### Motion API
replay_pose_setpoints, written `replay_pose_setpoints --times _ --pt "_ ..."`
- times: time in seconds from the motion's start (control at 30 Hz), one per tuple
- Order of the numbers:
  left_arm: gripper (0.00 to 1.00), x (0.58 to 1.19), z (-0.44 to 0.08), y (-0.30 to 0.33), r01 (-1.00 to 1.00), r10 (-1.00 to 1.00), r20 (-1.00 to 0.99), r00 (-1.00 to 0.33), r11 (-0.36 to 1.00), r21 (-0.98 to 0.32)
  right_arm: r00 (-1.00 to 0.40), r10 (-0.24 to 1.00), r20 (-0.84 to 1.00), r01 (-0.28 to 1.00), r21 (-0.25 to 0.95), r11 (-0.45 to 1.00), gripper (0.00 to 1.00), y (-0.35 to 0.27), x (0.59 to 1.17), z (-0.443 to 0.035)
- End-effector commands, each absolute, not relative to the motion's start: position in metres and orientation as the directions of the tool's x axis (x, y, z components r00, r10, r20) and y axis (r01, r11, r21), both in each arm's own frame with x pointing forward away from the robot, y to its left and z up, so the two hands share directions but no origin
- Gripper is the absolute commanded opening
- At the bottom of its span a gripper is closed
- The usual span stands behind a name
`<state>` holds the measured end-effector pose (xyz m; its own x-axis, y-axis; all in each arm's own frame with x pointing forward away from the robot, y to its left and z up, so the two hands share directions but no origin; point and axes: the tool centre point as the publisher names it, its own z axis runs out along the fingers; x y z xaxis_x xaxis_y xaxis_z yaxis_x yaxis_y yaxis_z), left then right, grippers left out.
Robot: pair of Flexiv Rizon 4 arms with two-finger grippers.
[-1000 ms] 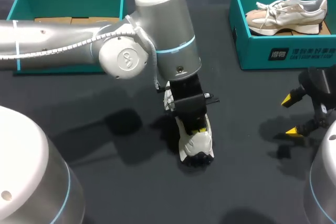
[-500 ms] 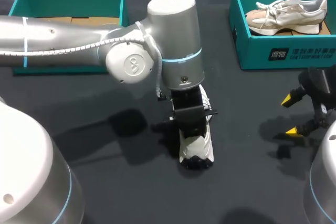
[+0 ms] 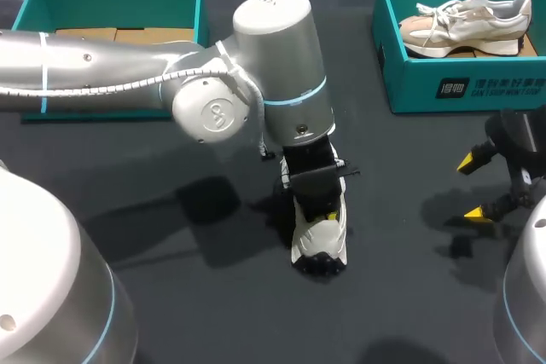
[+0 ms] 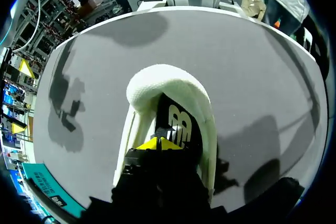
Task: Take the shoe out of the shoebox, open the shoe tongue, remove and reinsert the insole, then place the shoe into the shoebox
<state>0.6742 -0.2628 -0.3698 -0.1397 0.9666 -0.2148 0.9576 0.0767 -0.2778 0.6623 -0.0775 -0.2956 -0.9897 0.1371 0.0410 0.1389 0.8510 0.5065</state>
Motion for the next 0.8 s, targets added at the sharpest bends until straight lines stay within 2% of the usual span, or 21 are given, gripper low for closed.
replay_pose_setpoints --times 0.03,0.17,0.37,0.8 --pt "0.0 0.675 -0.341 -0.248 0.961 0.967 -0.232 -0.108 0.042 -0.273 -0.989 0.139 0.039 0.14 0.505 0.852 1.0 -0.077 0.66 -0.295" --pt "0.0 0.673 -0.34 -0.245 0.968 0.979 -0.201 -0.034 -0.018 -0.251 -0.989 0.139 0.039 0.14 0.505 0.852 1.0 -0.077 0.66 -0.295" --pt "0.0 0.672 -0.365 -0.245 0.971 0.991 -0.129 0.024 -0.054 -0.234 -0.989 0.139 0.039 0.14 0.505 0.852 1.0 -0.077 0.66 -0.295" --pt "0.0 0.671 -0.402 -0.246 0.986 0.996 -0.073 0.06 -0.07 -0.153 -0.989 0.139 0.039 0.14 0.505 0.852 1.0 -0.077 0.66 -0.295"
